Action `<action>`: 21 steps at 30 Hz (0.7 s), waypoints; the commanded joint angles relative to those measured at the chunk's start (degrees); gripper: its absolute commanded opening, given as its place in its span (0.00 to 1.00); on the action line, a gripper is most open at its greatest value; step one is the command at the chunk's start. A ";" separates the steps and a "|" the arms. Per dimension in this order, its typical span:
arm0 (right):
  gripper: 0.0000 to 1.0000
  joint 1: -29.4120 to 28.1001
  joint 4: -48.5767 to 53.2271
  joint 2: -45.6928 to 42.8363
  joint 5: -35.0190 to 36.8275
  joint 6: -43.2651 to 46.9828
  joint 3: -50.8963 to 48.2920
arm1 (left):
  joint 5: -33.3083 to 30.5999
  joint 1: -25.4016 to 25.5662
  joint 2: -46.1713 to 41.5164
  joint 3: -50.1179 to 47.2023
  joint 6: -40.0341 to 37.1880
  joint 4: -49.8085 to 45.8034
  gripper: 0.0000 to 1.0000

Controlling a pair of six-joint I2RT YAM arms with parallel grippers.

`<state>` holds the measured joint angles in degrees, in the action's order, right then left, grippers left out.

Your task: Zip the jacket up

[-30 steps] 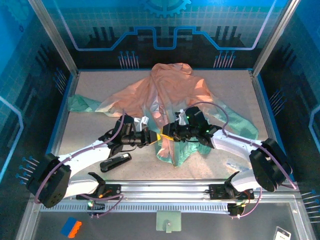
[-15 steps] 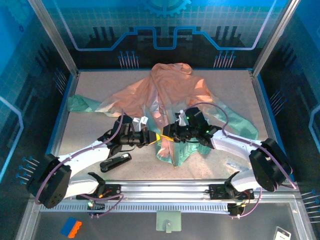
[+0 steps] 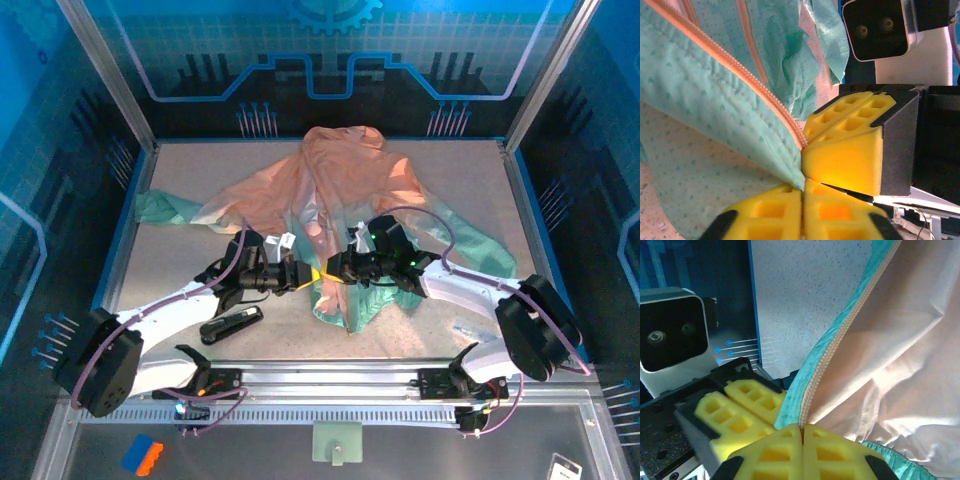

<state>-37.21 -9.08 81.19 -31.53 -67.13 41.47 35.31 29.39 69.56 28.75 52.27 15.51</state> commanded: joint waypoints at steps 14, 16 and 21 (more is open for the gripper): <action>0.00 -1.24 -0.37 0.33 2.17 -2.21 1.10 | -10.25 2.49 -14.74 -1.61 4.69 -15.05 0.39; 0.00 -1.45 -0.74 0.72 2.10 -2.47 1.15 | -12.72 4.58 -14.22 -2.10 6.55 -14.09 0.44; 0.00 -1.88 -1.87 1.17 1.94 -3.38 1.14 | -14.57 7.99 -10.00 -2.48 9.23 -8.61 0.48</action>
<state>-38.22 -9.17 81.76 -30.00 -69.47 41.47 23.24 36.36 57.74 27.11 58.50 3.33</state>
